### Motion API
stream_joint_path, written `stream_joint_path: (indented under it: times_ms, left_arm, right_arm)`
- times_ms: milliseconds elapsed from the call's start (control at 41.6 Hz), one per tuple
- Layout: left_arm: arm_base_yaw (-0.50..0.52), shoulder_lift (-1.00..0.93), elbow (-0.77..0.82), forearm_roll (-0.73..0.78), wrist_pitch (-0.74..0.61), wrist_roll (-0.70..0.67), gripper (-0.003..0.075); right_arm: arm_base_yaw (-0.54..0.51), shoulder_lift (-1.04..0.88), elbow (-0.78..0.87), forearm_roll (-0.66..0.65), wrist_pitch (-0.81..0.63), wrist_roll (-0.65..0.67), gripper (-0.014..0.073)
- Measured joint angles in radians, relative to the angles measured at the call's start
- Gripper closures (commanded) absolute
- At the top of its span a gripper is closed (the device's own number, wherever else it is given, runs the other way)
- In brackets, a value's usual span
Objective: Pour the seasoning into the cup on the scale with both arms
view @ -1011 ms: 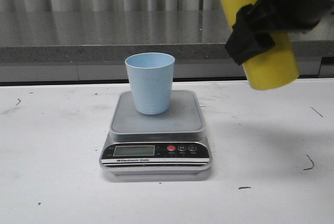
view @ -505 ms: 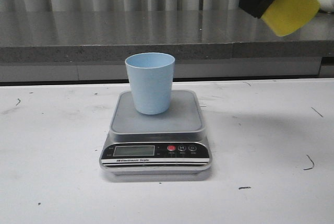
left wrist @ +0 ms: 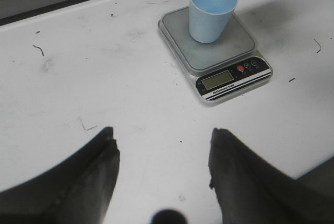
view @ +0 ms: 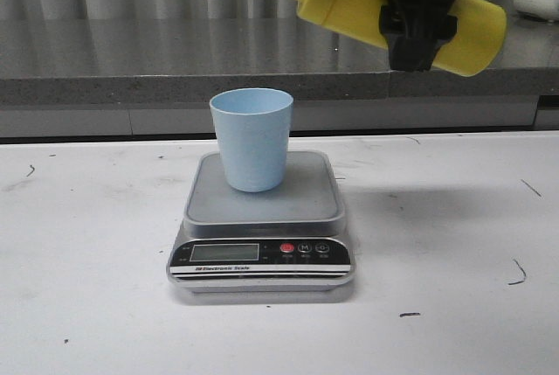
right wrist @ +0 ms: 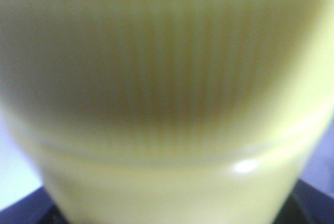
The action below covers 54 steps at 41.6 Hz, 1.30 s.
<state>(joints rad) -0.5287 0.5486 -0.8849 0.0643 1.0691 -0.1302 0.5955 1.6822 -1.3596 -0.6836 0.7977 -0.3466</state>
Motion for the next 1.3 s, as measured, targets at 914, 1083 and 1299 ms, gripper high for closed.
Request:
stream_joint_path:
  times_ms: [914,1083,1299]
  left_arm:
    - [0.0,0.0,0.0,0.0,0.0,0.0,0.0332]
    - [0.0,0.0,0.0,0.0,0.0,0.0,0.0332]
    - [0.0,0.0,0.0,0.0,0.0,0.0,0.0332]
  right_arm:
    - [0.006,0.104,0.0,-0.515,-0.092,-0.112,0.0232]
    - [0.006,0.104,0.0,-0.518,-0.096,-0.114,0.0232]
    - [0.006,0.104,0.0,-0.493,-0.095,-0.116,0.0232]
